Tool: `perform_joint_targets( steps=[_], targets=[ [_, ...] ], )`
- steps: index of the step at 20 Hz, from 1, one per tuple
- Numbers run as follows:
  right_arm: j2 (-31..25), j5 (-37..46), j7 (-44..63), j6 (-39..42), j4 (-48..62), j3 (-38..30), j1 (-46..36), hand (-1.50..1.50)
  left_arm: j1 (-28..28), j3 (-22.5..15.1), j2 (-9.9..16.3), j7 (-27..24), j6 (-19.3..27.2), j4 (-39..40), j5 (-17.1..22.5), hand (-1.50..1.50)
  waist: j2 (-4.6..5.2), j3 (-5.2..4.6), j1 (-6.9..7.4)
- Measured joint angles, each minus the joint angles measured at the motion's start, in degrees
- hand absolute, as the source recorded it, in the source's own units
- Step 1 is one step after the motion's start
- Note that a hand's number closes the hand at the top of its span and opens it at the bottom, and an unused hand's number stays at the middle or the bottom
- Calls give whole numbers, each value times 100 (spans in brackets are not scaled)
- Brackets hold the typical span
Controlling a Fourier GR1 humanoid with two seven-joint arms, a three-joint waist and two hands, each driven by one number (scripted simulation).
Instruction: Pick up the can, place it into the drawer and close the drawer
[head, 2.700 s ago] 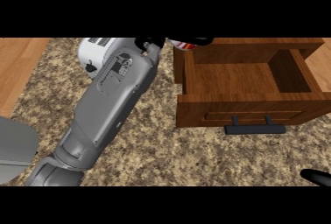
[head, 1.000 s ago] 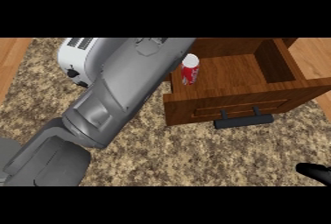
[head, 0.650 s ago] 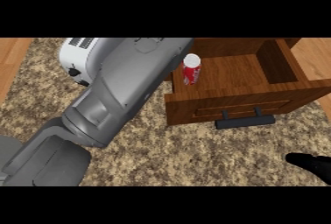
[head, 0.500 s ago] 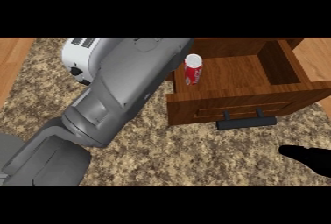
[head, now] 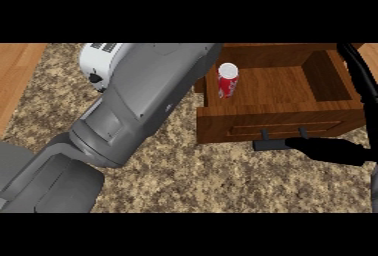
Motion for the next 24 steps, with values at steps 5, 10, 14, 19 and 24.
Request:
perform_joint_targets(
  steps=[5,10,14,19,24],
  targets=[
    [52,864,-344,-336,961,457,-304,-150,-78,-19,9,12,-60,145,-80,-150,-31,-2,126],
    [137,1667,-604,-770,2054,769,-692,-150,-44,68,73,-21,-241,211,-124,-150,-48,-4,220],
    [325,2126,-824,-1222,3100,870,-1158,-150,-10,158,161,29,-300,143,-133,-150,-70,-6,305],
    [571,2532,-1062,-1854,4408,815,-1756,-150,168,160,382,94,-403,19,-246,-150,-89,-7,390],
    [793,2926,-1134,-2673,5683,629,-2415,-150,279,156,575,248,-438,-185,-336,-150,-92,-6,475]
  ],
)
